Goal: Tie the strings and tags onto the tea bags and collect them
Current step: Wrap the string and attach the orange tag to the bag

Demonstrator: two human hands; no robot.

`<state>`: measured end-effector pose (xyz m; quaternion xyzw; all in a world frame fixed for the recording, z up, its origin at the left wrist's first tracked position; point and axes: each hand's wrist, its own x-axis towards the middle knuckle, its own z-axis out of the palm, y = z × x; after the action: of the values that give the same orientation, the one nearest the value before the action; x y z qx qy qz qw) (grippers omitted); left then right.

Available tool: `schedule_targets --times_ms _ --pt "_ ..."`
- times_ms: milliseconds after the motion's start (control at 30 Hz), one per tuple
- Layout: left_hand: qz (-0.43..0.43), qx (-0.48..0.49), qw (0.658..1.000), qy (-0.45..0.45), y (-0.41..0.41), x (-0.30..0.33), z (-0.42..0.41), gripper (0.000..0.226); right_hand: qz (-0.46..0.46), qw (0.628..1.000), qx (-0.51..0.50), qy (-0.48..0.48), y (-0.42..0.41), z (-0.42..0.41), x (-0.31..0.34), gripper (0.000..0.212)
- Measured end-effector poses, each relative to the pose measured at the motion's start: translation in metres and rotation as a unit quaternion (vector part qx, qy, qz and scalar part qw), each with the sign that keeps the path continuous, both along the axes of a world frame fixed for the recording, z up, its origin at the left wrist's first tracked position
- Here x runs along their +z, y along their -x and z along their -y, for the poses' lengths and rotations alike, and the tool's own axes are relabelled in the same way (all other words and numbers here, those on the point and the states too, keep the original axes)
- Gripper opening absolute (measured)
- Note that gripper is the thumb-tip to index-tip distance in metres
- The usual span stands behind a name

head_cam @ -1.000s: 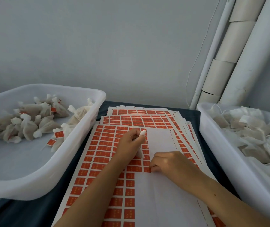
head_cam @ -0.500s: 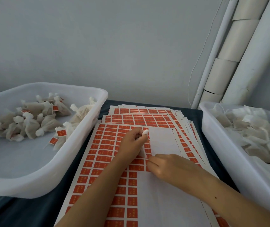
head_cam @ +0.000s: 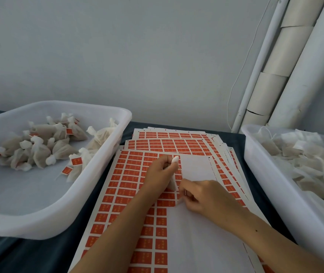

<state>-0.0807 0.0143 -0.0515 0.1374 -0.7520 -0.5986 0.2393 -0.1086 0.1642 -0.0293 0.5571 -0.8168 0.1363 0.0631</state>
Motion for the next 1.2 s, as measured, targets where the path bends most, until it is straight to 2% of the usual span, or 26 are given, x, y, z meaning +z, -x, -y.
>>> schedule_targets --times_ms 100,167,300,467,600,767,900,1033,1133,1200 --pt "-0.003 0.003 1.0 -0.003 0.0 0.001 0.0 0.026 0.07 0.996 -0.033 0.052 -0.001 0.004 -0.006 0.006" --pt "0.0 0.001 1.0 -0.005 0.0 0.001 -0.001 0.025 0.133 0.986 -0.056 0.079 -0.004 0.006 -0.008 0.013" --pt "0.002 0.006 1.0 -0.004 0.001 0.0 0.001 0.023 0.208 0.962 -0.127 0.126 -0.009 0.011 -0.012 0.012" --pt "0.005 -0.001 1.0 -0.01 0.001 -0.002 0.001 0.02 0.239 0.943 -0.161 0.164 -0.016 0.014 -0.012 0.017" --pt "-0.007 -0.002 1.0 -0.026 0.0 -0.001 0.002 0.019 0.255 0.923 -0.148 0.247 -0.023 0.015 -0.01 0.024" --pt "0.004 0.007 0.997 -0.071 -0.002 0.003 0.002 0.016 0.254 0.859 -0.188 0.403 -0.013 0.016 0.009 0.019" --pt "0.014 0.021 0.995 -0.099 -0.004 0.007 0.002 0.012 0.343 0.767 -0.204 0.502 0.009 0.02 0.028 0.022" --pt "0.005 0.034 0.993 -0.114 -0.006 0.01 0.004 0.021 0.427 0.681 -0.198 0.561 0.021 0.026 0.033 0.01" --pt "-0.008 0.037 0.991 -0.126 -0.006 0.012 0.004 0.021 0.455 0.66 -0.178 0.571 0.022 0.033 0.027 0.008" --pt "-0.022 0.039 0.992 -0.115 -0.006 0.013 0.003 0.021 0.457 0.66 -0.158 0.575 0.021 0.037 0.023 0.012"
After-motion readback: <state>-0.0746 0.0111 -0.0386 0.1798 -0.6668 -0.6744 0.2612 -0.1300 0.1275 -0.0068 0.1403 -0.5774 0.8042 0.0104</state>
